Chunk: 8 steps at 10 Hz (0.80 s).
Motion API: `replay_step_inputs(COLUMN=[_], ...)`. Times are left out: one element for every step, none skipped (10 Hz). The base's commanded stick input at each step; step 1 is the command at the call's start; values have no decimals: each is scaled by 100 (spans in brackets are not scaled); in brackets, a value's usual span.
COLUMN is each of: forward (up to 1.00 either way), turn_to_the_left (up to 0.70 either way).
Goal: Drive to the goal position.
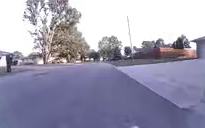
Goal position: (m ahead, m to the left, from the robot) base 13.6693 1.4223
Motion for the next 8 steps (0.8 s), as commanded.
replay_step_inputs(forward=[100, 100, 100, 100, 100, 100, 100, 100], turn_to_the_left=[0, -7, -14, -21, -28, -21, -12, -3])
